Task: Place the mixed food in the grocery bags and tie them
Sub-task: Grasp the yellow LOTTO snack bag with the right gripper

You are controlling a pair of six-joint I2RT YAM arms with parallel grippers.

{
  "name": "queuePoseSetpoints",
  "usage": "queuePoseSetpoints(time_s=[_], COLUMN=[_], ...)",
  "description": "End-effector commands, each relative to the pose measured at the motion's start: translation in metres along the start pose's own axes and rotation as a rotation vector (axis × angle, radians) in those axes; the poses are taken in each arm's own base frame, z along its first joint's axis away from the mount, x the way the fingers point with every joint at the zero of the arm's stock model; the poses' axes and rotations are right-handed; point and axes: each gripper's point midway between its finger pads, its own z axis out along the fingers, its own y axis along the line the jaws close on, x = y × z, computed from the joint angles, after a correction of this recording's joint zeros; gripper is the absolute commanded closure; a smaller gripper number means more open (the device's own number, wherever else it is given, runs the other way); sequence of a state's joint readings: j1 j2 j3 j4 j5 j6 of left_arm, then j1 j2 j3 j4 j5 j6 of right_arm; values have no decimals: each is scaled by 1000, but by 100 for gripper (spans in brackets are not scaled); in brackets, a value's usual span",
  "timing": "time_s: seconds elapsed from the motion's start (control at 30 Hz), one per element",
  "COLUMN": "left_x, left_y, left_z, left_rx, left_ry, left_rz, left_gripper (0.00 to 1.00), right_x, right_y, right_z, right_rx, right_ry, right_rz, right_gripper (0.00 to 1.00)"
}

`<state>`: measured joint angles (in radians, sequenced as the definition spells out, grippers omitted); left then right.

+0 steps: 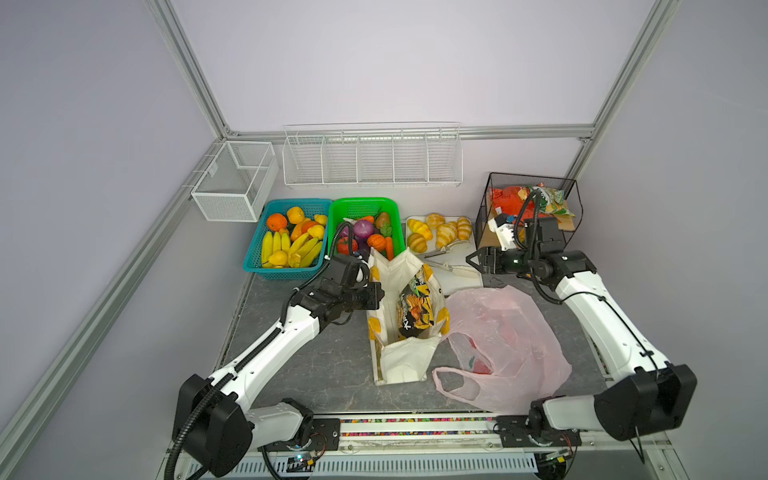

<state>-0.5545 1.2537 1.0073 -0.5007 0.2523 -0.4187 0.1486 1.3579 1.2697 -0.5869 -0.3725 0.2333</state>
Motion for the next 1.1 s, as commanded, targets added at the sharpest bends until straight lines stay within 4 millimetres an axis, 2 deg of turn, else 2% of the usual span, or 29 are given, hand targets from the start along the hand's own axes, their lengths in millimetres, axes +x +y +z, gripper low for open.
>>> queuePoseSetpoints(time_s=[0.0,0.1,0.23,0.33,0.43,0.63,0.8,0.93,1.07], left_x=[-18,-16,-14,-16,-18,-20,-19,-18,-17], left_y=[-13,-17,-18,-21,-19,-17,-15,-14,-12], left_z=[-13,-9,-4,-5,-8,-12,-11,-8,-6], left_rx=[49,84,110,135,121,110,102,100,97], left_ry=[-59,-53,-62,-86,-107,-135,-135,-132,-126], left_rz=[-29,-41,-64,-69,-62,-55,-51,-50,-54], left_gripper=[100,100,100,100,100,100,100,100,100], right_x=[-23,-17,-14,-14,-18,-24,-12,-3,-3], right_y=[-72,-125,-190,-231,-260,-292,-316,-324,-327], right_z=[-19,-26,-33,-25,-8,30,53,75,87], right_rx=[272,378,519,561,529,465,467,398,348], right_ry=[-230,-329,-406,-411,-397,-337,-285,-249,-241], right_rz=[138,257,380,472,546,579,610,639,627], right_gripper=[16,10,6,6,6,10,10,12,17])
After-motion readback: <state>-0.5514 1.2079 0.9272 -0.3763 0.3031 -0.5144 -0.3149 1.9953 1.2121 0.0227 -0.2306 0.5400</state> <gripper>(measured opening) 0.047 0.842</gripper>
